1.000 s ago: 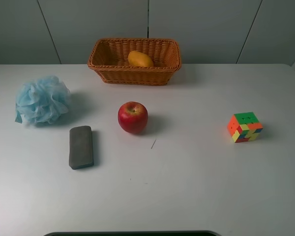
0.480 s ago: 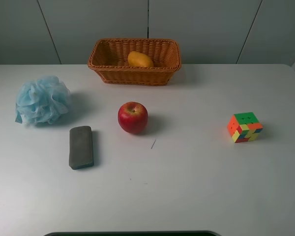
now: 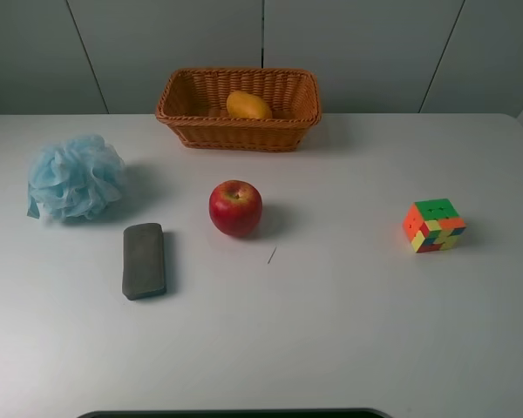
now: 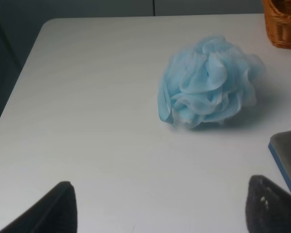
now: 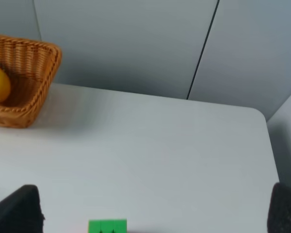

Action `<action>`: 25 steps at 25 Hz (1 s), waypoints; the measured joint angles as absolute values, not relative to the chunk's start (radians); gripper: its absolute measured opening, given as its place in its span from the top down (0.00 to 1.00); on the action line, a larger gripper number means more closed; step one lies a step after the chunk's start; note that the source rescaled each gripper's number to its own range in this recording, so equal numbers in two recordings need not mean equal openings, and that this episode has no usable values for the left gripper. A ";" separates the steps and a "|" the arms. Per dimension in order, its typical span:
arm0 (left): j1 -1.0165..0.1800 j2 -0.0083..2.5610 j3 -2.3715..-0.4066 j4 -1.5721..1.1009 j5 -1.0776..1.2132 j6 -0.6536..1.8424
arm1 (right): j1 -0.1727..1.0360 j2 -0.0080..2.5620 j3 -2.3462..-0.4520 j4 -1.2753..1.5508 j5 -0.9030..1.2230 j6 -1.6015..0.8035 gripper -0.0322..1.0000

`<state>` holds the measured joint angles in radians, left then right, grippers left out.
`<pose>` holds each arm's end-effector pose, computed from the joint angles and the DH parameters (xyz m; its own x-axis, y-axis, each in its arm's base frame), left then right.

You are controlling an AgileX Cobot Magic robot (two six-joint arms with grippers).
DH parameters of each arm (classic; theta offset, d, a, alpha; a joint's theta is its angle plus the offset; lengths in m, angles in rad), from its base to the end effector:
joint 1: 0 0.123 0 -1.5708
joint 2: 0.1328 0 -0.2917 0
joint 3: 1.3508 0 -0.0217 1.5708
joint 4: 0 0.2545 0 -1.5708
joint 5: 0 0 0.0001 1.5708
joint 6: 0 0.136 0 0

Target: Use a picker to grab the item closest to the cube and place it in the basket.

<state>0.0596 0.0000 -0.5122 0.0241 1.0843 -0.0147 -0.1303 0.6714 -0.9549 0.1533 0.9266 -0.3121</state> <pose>0.0288 0.0046 0.2597 -0.4649 -0.0312 -0.8848 -0.0800 0.9968 0.0069 0.1430 -0.0020 0.3749 -0.5116 -0.1510 -0.8458 -0.0878 0.9885 -0.1234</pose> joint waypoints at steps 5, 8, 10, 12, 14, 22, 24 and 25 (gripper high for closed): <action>0.060 0.000 -0.512 0.024 1.084 -0.015 | -0.130 0.392 -0.742 0.153 0.922 -0.314 0.00; 0.060 0.000 -0.512 0.024 1.084 -0.017 | -0.130 0.252 -0.662 0.153 0.920 -0.311 0.00; 0.060 0.000 -0.512 0.024 1.084 -0.017 | -0.130 0.130 -0.614 0.157 0.925 -0.289 0.00; 0.060 0.000 -0.512 0.024 1.084 -0.017 | -0.130 0.059 -0.600 0.159 0.940 -0.271 0.00; 0.060 0.000 -0.512 0.024 1.084 -0.017 | -0.130 0.015 -0.597 0.151 0.975 -0.246 0.00; 0.060 0.000 -0.512 0.024 1.084 -0.018 | -0.078 0.003 -0.528 0.066 1.076 -0.152 0.00; 0.060 0.000 -0.512 0.024 1.084 -0.018 | -0.068 0.003 -0.513 0.048 1.088 -0.125 0.00; 0.060 0.000 -0.512 0.024 1.084 -0.018 | -0.068 0.003 -0.512 0.039 1.090 -0.116 0.00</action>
